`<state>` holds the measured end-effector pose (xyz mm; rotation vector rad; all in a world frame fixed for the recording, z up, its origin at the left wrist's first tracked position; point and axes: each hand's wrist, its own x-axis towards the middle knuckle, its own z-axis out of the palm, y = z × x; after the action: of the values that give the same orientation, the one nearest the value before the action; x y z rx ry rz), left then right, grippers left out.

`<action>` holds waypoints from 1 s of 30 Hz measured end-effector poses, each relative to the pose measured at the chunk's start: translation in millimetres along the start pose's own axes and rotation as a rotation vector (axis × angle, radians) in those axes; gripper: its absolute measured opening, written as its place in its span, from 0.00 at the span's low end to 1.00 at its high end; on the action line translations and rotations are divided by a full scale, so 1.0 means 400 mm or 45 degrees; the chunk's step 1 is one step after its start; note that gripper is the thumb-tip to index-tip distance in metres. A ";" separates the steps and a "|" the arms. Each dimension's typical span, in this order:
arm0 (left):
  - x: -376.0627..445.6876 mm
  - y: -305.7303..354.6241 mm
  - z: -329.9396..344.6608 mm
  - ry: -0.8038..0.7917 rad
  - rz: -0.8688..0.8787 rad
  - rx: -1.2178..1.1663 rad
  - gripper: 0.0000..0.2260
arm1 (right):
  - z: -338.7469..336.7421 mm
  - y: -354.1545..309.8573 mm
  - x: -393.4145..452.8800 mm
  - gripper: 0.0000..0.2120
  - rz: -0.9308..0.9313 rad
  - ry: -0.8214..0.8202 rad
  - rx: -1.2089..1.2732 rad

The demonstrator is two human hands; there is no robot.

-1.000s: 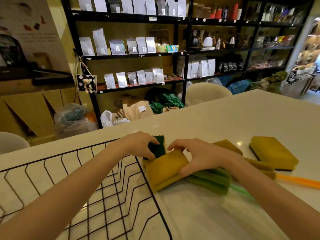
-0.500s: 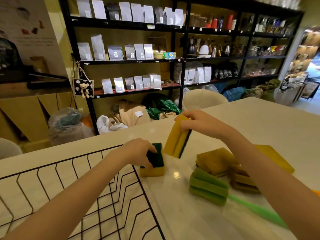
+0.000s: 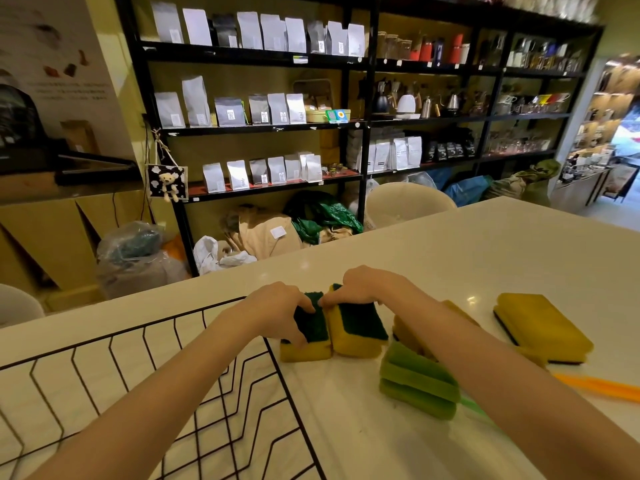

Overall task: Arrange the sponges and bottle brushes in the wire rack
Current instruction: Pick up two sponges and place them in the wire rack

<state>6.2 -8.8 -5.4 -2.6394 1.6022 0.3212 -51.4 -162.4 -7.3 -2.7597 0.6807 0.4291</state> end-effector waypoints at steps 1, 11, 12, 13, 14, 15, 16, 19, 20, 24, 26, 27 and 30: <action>0.000 -0.001 0.000 0.001 -0.001 -0.001 0.27 | 0.008 0.006 0.005 0.30 -0.001 0.027 -0.024; 0.004 -0.009 0.001 -0.002 0.058 -0.089 0.28 | -0.003 0.095 -0.073 0.35 -0.352 0.053 0.301; 0.005 -0.010 0.002 0.009 0.068 -0.102 0.29 | -0.005 0.104 -0.085 0.37 -0.384 0.016 0.265; 0.007 -0.011 0.002 0.018 0.077 -0.123 0.31 | -0.005 0.109 -0.095 0.39 -0.412 -0.007 0.235; 0.010 -0.013 0.002 0.021 0.082 -0.142 0.33 | -0.002 0.112 -0.103 0.41 -0.432 -0.018 0.216; 0.013 -0.013 0.002 0.014 0.084 -0.142 0.35 | 0.003 0.113 -0.108 0.41 -0.445 -0.019 0.208; 0.017 -0.013 0.003 -0.006 0.080 -0.114 0.38 | 0.008 0.114 -0.112 0.41 -0.451 -0.009 0.206; 0.031 -0.016 0.005 -0.125 0.036 -0.006 0.45 | 0.022 0.114 -0.115 0.41 -0.457 0.041 0.186; 0.038 -0.017 0.004 -0.163 0.035 0.008 0.47 | 0.024 0.114 -0.115 0.41 -0.450 0.048 0.189; 0.057 -0.023 -0.002 -0.229 0.053 -0.005 0.47 | 0.030 0.110 -0.110 0.44 -0.418 0.056 0.194; 0.060 -0.024 -0.001 -0.214 0.050 -0.004 0.46 | 0.035 0.109 -0.105 0.44 -0.424 0.071 0.192; 0.059 -0.023 -0.002 -0.193 0.054 -0.006 0.45 | 0.035 0.110 -0.105 0.43 -0.429 0.085 0.190; 0.044 -0.020 -0.011 -0.102 0.068 -0.019 0.44 | 0.024 0.111 -0.114 0.42 -0.448 0.154 0.219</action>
<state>22.0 -21.0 -5.2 -2.5631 1.6539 0.4369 -113.6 -178.9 -8.5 -2.6780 0.2326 0.1229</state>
